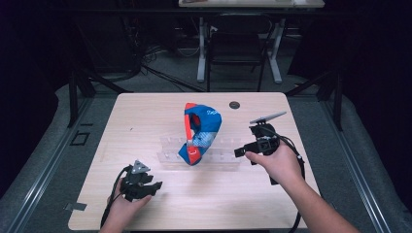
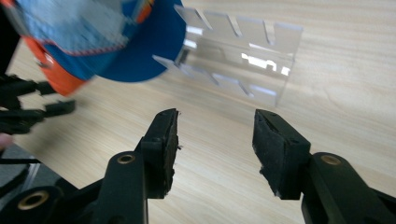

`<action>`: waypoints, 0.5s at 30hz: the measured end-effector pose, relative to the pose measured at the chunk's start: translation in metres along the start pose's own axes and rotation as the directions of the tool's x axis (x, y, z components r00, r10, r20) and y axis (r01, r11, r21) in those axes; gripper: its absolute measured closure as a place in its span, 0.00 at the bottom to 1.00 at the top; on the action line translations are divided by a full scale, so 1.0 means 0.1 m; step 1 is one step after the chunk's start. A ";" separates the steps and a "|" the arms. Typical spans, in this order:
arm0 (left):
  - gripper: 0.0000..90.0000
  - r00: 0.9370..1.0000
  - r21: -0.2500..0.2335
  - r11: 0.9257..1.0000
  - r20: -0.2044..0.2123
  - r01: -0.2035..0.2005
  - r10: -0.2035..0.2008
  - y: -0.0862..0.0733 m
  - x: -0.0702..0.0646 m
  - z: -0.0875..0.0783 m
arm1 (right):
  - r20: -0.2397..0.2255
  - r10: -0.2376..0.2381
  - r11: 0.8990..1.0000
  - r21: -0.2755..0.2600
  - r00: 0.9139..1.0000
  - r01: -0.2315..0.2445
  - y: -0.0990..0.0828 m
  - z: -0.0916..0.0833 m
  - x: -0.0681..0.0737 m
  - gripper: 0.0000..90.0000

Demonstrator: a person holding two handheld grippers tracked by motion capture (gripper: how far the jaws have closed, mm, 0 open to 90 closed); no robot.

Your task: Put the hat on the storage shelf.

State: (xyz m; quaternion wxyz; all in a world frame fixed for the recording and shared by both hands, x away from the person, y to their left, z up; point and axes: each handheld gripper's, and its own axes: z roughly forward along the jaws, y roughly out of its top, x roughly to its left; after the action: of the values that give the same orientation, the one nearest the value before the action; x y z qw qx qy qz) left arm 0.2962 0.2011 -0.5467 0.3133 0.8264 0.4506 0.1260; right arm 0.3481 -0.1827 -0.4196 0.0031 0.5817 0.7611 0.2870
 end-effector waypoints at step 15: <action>0.59 1.000 -0.004 1.000 -0.002 0.004 -0.004 -0.01 0.02 -0.01 | 0.061 -0.021 1.000 -0.007 0.998 0.021 -0.40 0.18 -0.21 0.49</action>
State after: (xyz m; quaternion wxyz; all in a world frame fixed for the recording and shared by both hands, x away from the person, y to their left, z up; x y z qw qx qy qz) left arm 0.2961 0.2032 -0.5467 0.3146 0.8247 0.4525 0.1272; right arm 0.3253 -0.1998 -0.4588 0.0314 0.5820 0.7657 0.2720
